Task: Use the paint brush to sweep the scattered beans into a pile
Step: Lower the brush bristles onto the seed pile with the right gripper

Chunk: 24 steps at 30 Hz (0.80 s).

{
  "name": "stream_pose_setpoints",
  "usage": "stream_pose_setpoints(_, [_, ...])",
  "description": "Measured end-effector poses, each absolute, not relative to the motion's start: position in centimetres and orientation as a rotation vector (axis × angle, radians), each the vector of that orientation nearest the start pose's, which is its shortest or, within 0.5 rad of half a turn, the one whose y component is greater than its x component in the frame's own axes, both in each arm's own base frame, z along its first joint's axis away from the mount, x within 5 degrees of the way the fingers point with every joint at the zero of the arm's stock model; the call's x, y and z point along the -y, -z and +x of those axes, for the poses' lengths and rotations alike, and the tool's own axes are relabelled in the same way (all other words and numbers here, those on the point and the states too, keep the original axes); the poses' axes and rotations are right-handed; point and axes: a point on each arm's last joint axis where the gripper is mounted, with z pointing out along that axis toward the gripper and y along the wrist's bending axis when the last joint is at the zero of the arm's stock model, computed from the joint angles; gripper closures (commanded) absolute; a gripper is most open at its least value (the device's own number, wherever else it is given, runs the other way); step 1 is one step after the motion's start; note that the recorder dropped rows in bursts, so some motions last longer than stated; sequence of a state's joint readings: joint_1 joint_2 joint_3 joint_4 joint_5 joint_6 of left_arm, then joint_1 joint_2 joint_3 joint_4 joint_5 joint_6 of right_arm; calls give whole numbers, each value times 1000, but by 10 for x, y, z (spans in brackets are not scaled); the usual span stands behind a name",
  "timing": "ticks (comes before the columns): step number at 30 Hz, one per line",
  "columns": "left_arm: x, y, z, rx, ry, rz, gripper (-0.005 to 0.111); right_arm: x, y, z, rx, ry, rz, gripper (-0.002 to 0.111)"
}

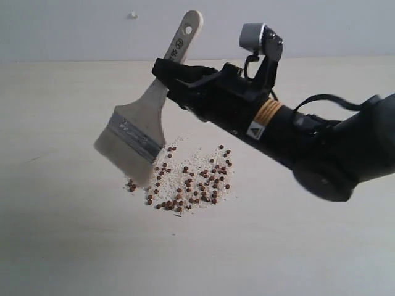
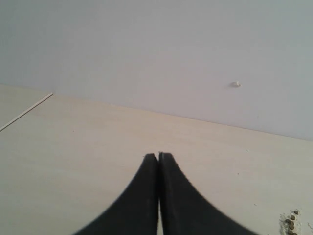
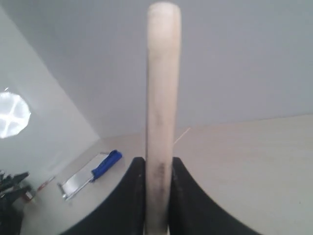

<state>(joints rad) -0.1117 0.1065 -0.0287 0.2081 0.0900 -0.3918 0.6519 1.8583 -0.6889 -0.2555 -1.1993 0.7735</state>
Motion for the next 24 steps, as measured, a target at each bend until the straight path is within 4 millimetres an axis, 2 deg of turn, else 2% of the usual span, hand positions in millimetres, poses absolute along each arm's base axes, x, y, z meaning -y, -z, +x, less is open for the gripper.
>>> stream_pose_setpoints(3, [6, -209, 64, -1652, 214, -71, 107, -245, -175, 253, -1578, -1171, -97, 108])
stream_pose_setpoints(8, [6, -209, 64, -1652, 216, -68, 107, -286, -173, 247, -1581, -1064, -62, 108])
stream_pose_setpoints(13, [6, -209, 64, -1652, 216, -68, 107, -326, -166, 254, -1734, -790, -88, 108])
stream_pose_setpoints(17, [6, -209, 64, -1652, 216, -68, 107, -338, -157, 265, -1817, -648, -56, 108])
stream_pose_setpoints(24, [6, -209, 64, -1652, 216, -68, 107, -350, -135, 273, -1888, -606, -45, 108])
